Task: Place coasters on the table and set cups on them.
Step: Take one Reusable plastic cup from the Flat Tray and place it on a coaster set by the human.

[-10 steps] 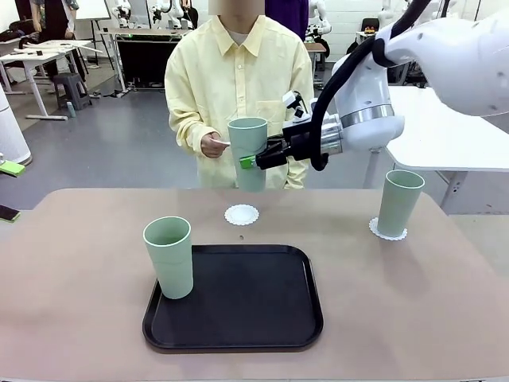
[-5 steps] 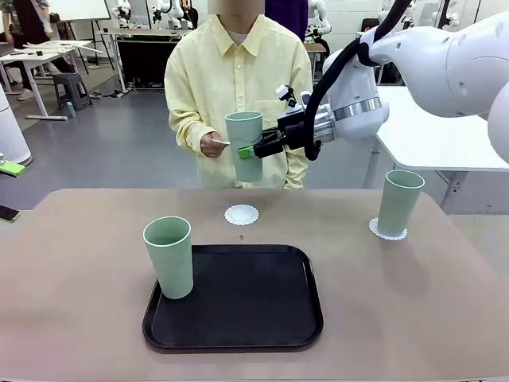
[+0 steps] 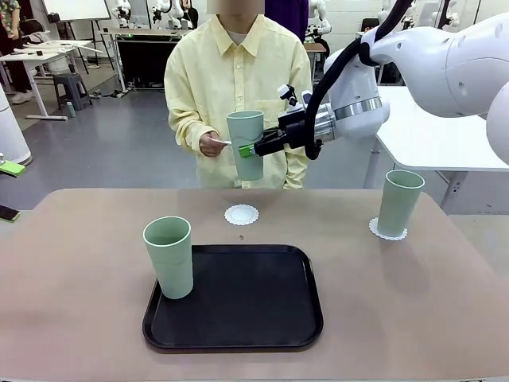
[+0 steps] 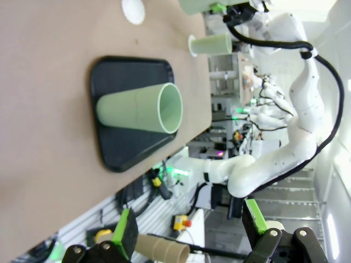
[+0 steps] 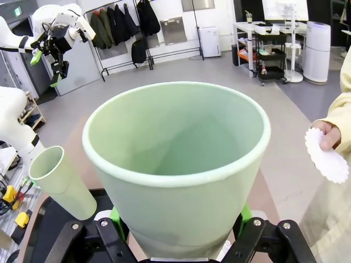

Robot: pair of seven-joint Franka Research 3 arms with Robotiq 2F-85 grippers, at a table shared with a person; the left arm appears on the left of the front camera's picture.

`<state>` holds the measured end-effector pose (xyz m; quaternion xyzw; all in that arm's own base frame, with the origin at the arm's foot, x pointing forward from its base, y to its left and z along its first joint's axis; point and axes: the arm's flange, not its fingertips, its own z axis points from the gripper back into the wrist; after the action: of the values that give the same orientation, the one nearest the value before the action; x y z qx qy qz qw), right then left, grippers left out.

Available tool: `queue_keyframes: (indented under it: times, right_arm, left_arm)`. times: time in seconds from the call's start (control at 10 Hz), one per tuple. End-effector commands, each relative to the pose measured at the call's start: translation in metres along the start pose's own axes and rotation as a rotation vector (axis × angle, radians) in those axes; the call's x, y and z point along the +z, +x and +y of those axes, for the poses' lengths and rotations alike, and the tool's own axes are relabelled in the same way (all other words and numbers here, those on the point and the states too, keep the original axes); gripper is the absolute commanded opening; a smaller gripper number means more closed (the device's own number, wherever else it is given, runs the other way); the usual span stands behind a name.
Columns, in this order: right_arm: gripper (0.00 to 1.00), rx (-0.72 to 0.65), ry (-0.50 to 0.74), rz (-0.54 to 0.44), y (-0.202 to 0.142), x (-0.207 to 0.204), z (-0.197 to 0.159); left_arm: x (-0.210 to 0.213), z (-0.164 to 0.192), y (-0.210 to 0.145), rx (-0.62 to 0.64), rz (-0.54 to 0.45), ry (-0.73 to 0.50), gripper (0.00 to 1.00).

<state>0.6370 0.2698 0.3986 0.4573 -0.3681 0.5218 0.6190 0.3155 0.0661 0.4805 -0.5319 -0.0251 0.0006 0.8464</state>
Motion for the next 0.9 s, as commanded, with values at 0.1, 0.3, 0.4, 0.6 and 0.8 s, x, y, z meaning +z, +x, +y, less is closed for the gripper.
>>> queue_keyframes:
  times: [0.1,0.3,0.4,0.6,0.8]
  right_arm:
    - [0.85,0.086,0.129,0.006,-0.007,-0.005,-0.003]
    - [0.85,0.180,0.296,-0.057,-0.023,-0.010,-0.020]
    - [0.85,0.222,0.333,-0.109,-0.030,-0.013,-0.022]
    - [0.85,0.274,0.358,-0.142,-0.042,-0.020,-0.021]
    - [0.85,0.291,0.306,-0.145,-0.052,-0.027,-0.029]
  left_arm:
    - [0.000,0.000,0.000,-0.017,-0.005,-0.020,1.00]
    - [0.000,0.000,0.000,-0.017,-0.005,-0.020,1.00]
    - [0.000,0.000,0.000,-0.017,-0.005,-0.020,1.00]
    - [0.000,0.000,0.000,-0.017,-0.005,-0.020,1.00]
    - [0.000,0.000,0.000,-0.017,-0.005,-0.020,1.00]
